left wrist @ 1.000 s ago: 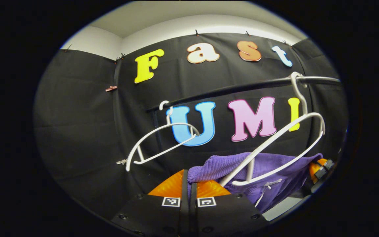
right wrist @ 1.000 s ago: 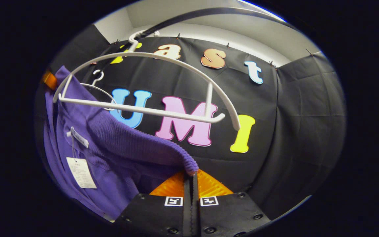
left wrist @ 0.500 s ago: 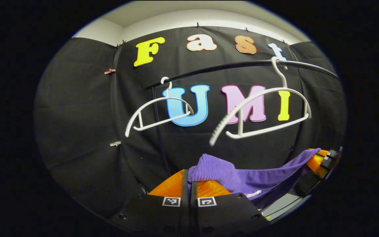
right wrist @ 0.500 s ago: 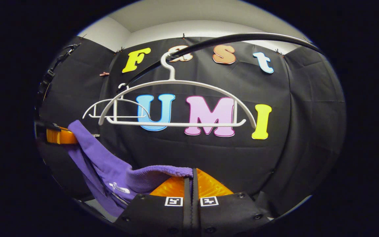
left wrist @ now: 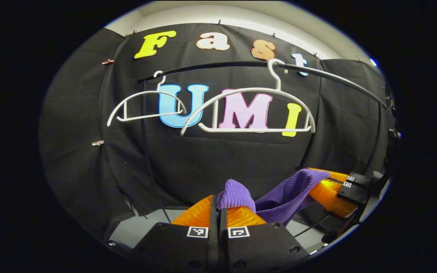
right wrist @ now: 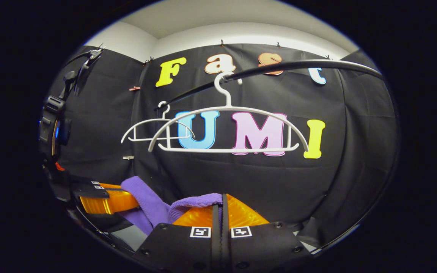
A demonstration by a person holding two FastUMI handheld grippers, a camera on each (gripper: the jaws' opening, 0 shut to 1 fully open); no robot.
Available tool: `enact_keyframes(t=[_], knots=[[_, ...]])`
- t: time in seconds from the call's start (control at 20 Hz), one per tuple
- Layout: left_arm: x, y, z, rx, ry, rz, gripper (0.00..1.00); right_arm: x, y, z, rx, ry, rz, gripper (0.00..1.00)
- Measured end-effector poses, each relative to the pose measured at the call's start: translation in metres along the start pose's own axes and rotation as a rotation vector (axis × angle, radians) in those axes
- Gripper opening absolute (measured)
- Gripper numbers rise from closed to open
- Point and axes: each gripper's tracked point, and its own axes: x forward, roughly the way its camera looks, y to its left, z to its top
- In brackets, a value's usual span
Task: Grasp the clothes on the hanger with both hands and then place them into the laundry hamper below.
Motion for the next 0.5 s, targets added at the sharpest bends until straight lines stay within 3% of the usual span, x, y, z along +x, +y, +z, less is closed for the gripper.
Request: enact_keyframes(t=[0.3,0.5], knots=[[-0.001,-0.027,0.026,-0.063,-0.06,-0.064,0.05,-0.002,-0.012,0.031,-0.001,-0.038,-0.015,0.04],[0.012,-0.033,-0.004,-0.057,-0.016,-0.071,0.05,0.004,-0.016,-0.004,0.018,0.035,0.002,0.05]])
